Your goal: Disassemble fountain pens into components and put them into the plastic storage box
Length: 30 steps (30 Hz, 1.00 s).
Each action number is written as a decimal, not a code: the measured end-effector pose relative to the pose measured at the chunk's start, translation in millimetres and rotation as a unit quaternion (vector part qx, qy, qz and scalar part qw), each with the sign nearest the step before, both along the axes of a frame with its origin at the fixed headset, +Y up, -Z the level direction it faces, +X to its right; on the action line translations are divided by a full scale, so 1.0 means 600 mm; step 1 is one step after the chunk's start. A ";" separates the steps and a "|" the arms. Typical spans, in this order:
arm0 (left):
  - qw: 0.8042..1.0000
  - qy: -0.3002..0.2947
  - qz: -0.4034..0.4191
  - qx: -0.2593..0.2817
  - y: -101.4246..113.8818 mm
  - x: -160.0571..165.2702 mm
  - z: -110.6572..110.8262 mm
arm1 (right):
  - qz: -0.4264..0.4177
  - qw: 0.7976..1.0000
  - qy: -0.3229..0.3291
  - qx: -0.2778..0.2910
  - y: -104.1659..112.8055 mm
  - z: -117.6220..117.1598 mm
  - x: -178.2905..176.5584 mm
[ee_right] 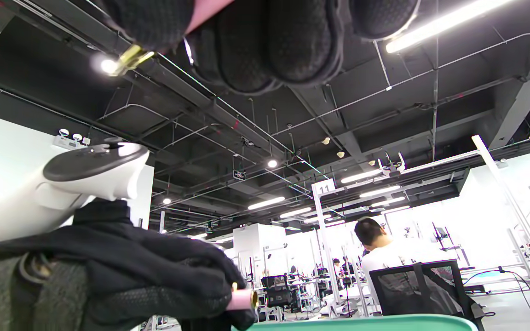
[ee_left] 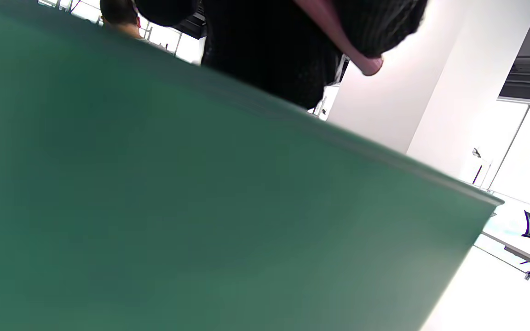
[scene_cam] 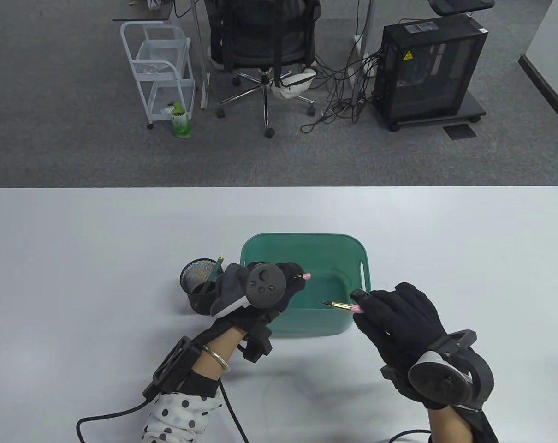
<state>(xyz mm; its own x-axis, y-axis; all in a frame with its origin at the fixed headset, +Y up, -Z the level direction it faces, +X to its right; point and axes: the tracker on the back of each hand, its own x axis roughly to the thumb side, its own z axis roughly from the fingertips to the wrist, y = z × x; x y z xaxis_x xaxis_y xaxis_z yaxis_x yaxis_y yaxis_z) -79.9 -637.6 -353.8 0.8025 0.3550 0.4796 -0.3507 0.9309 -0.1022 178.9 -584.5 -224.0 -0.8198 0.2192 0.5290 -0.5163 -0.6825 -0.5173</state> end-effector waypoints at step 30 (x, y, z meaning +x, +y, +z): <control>0.999 0.017 -0.025 -0.012 -0.033 0.001 -0.014 | 0.002 1.000 0.002 -0.007 0.000 -0.003 0.000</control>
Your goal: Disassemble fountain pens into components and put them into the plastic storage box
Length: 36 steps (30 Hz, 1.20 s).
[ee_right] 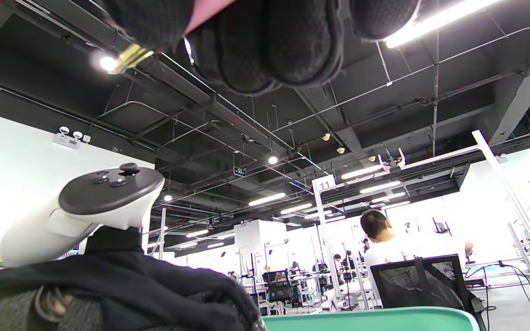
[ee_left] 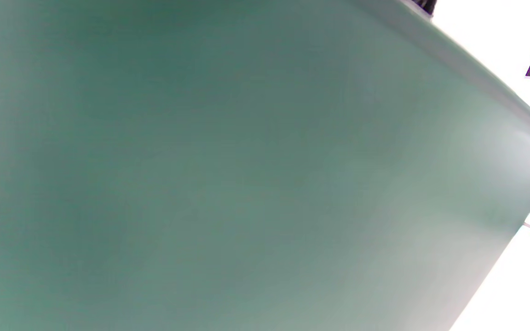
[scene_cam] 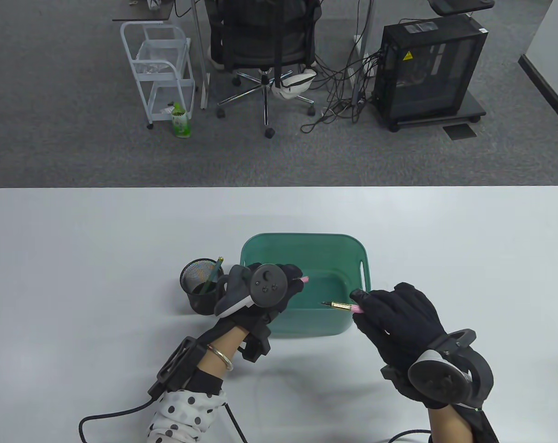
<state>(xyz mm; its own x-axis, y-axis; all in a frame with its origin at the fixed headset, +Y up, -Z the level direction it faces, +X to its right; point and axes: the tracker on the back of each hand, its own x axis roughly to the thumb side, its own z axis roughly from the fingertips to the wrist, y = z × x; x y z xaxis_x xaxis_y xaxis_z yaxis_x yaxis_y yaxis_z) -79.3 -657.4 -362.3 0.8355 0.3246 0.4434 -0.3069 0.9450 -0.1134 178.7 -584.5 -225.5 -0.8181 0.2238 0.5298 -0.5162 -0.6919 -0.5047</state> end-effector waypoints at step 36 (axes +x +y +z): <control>0.958 -0.044 0.068 0.273 0.066 -0.035 0.190 | 0.027 1.000 0.004 -0.014 -0.007 -0.007 -0.022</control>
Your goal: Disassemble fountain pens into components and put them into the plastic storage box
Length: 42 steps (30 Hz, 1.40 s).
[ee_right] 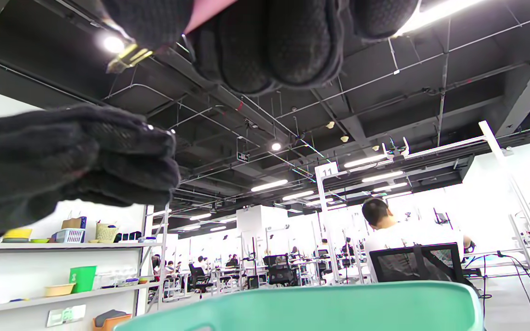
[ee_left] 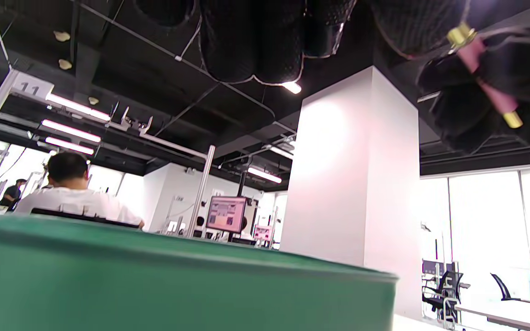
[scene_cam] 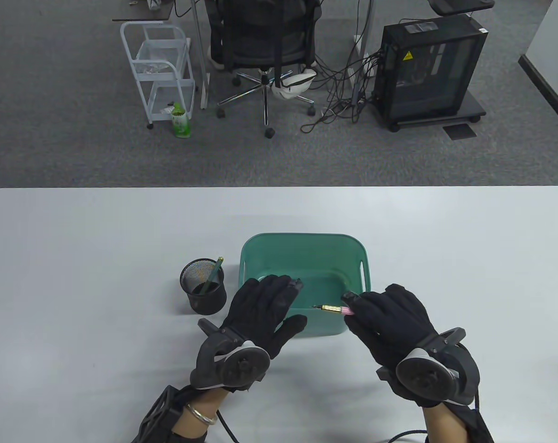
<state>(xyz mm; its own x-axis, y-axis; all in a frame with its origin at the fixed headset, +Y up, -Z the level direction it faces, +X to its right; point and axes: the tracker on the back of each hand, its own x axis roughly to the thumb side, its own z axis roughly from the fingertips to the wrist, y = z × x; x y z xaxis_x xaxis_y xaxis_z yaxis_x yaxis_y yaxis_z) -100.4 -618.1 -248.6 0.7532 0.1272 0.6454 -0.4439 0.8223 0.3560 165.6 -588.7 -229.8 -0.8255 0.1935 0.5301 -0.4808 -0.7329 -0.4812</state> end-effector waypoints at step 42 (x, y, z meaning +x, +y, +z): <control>0.997 -0.041 -0.006 0.058 0.001 0.008 0.029 | 0.054 0.998 0.038 -0.013 -0.027 0.003 -0.051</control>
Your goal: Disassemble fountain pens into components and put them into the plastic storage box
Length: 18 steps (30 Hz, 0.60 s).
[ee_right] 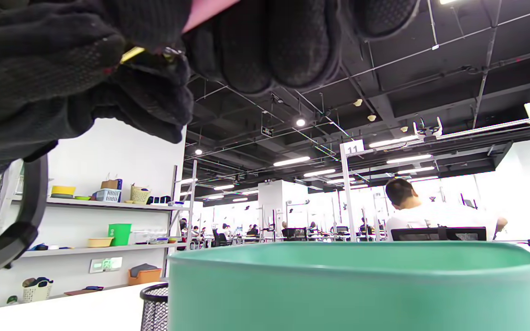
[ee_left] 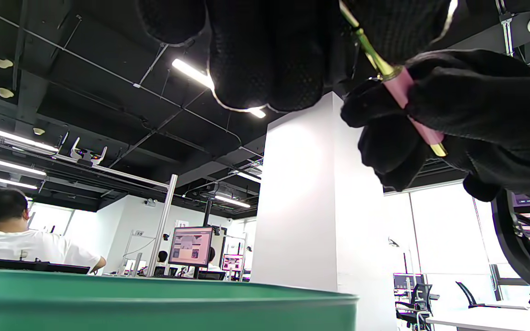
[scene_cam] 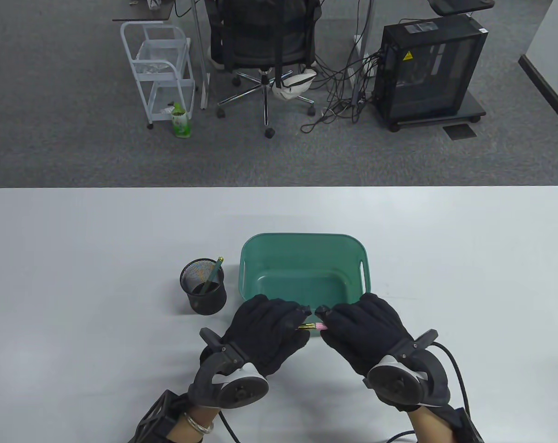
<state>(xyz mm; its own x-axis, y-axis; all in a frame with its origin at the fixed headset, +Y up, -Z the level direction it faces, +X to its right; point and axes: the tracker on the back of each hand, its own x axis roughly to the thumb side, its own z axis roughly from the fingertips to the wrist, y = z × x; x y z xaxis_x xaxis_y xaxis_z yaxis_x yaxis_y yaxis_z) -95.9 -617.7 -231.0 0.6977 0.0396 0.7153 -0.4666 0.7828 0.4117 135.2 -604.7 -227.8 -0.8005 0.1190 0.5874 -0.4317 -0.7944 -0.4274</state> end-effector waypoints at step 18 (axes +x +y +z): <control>1.000 -0.029 0.005 0.002 0.001 0.002 0.002 | 0.003 1.000 0.008 0.022 -0.001 0.008 -0.006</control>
<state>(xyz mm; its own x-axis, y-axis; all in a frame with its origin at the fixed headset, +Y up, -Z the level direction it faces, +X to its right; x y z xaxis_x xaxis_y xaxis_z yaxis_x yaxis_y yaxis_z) -94.8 -617.4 -230.0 0.6545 0.0435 0.7548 -0.4975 0.7765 0.3867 131.3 -605.0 -223.0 -0.7913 0.0881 0.6051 -0.4343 -0.7775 -0.4548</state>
